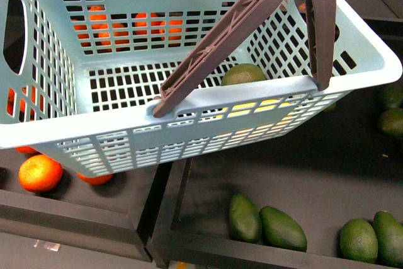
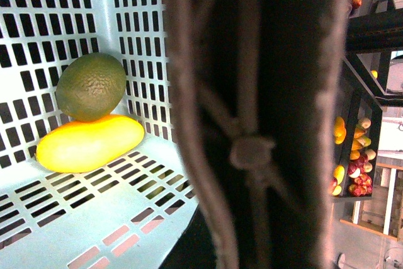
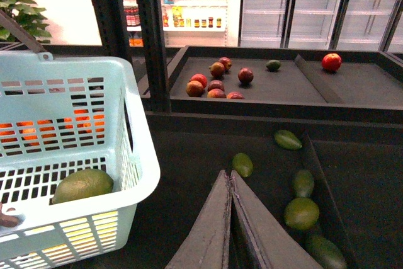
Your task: Pick mango and avocado into basket
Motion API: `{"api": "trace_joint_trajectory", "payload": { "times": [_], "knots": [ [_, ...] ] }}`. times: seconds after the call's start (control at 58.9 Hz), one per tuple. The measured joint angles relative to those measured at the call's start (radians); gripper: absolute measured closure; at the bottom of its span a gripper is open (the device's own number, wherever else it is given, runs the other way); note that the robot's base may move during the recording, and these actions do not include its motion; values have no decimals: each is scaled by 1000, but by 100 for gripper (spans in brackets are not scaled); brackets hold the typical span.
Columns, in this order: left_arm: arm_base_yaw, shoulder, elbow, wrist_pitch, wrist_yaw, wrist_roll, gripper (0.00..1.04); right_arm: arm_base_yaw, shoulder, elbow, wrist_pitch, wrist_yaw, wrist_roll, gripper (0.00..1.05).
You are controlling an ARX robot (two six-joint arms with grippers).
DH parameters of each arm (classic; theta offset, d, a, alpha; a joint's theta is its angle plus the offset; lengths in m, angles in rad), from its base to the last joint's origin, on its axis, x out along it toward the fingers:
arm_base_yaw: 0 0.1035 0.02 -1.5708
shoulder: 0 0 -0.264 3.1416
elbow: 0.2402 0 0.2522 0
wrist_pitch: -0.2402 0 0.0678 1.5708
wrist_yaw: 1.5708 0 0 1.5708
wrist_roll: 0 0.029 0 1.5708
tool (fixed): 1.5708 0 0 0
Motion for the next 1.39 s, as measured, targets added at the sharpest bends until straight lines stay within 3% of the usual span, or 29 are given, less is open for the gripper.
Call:
{"api": "trace_joint_trajectory", "payload": {
  "times": [0.714, 0.832, 1.019, 1.393],
  "knots": [
    [0, 0, 0, 0, 0, 0, 100, 0, -272, 0, -266, 0, 0, 102],
    [0, 0, 0, 0, 2, 0, 100, 0, -410, 0, -433, -1, 0, 102],
    [0, 0, 0, 0, 1, 0, 100, 0, -440, 0, -441, -1, 0, 102],
    [0, 0, 0, 0, 1, 0, 100, 0, -441, 0, -441, -1, -2, 43]
  ]
}}
